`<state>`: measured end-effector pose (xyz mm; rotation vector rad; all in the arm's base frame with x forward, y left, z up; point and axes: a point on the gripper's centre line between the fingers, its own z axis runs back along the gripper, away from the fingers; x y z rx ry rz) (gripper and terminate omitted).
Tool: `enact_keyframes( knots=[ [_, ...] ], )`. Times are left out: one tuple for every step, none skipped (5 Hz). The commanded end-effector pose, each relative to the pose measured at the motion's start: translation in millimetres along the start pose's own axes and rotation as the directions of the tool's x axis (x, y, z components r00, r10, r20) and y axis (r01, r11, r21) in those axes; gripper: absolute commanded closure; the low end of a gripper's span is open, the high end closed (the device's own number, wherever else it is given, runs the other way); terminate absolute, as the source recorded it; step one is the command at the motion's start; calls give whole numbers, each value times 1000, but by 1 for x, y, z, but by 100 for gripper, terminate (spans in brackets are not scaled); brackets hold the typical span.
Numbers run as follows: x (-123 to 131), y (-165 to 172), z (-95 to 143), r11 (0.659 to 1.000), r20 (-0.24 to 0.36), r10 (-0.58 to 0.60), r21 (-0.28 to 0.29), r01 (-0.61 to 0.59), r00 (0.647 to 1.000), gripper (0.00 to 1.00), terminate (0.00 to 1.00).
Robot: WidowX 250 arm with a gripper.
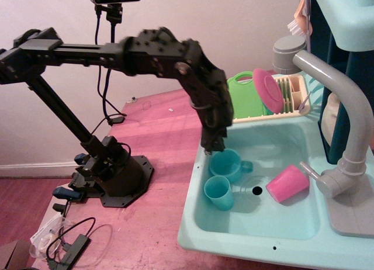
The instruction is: Put cup from anywhere into sink
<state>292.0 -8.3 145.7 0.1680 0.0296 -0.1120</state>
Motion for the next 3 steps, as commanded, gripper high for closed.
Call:
enact_keyframes(
  knots=[
    [-27,24,23,995,79,101,13,-102,992,0,0],
    [-48,28,27,992,58,125,15,-126,990,0,0],
    [-97,23,14,982,-7,187,16,-187,982,0,100]
  ],
)
